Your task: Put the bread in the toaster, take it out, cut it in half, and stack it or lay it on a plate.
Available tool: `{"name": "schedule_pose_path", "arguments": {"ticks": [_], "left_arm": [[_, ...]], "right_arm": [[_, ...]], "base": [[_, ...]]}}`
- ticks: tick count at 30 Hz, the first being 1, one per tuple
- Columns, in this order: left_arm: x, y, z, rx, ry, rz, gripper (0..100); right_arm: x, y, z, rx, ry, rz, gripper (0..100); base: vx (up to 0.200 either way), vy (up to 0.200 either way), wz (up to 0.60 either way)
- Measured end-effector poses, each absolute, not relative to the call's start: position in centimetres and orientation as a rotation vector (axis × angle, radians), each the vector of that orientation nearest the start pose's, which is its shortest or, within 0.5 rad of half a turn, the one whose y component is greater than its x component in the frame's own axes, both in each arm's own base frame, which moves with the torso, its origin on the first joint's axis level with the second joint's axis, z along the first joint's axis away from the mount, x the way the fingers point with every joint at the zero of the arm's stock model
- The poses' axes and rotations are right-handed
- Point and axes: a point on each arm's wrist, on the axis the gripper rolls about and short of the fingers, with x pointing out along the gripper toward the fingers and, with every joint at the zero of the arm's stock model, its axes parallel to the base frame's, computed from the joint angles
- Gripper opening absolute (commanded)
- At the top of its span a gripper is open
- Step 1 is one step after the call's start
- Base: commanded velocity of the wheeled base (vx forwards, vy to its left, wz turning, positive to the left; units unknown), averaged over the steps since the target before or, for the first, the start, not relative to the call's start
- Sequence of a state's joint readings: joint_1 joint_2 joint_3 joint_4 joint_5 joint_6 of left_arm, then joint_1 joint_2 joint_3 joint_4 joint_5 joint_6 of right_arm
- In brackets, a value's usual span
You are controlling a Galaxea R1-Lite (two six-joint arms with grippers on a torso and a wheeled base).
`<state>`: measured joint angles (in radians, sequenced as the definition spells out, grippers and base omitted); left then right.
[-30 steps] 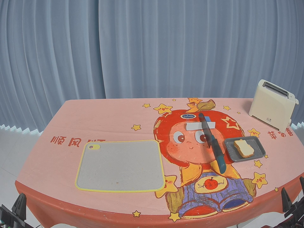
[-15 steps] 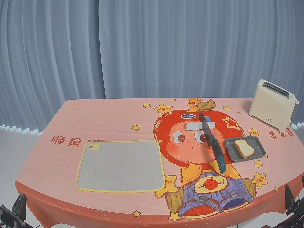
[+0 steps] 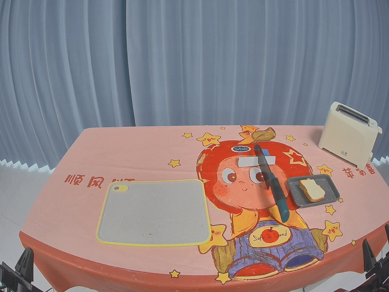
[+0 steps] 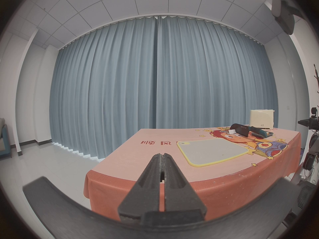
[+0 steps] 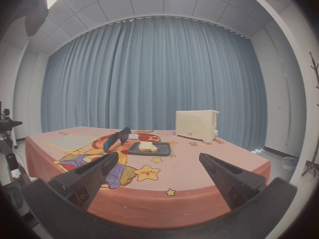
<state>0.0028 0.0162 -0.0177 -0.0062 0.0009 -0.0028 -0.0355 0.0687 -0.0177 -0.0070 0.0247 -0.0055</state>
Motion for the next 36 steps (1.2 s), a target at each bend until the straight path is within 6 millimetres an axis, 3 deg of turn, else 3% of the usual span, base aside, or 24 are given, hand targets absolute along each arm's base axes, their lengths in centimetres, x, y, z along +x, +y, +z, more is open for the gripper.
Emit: {"name": "schedule_pose_path", "arguments": {"ticks": [36], "left_arm": [[-2.29, 0.0, 8.13, -0.003, -0.007, 0.004, 0]], "right_arm": [[-2.28, 0.02, 8.12, 0.008, -0.005, 0.014, 100]], "base": [[0.0, 0.0, 0.0]]}}
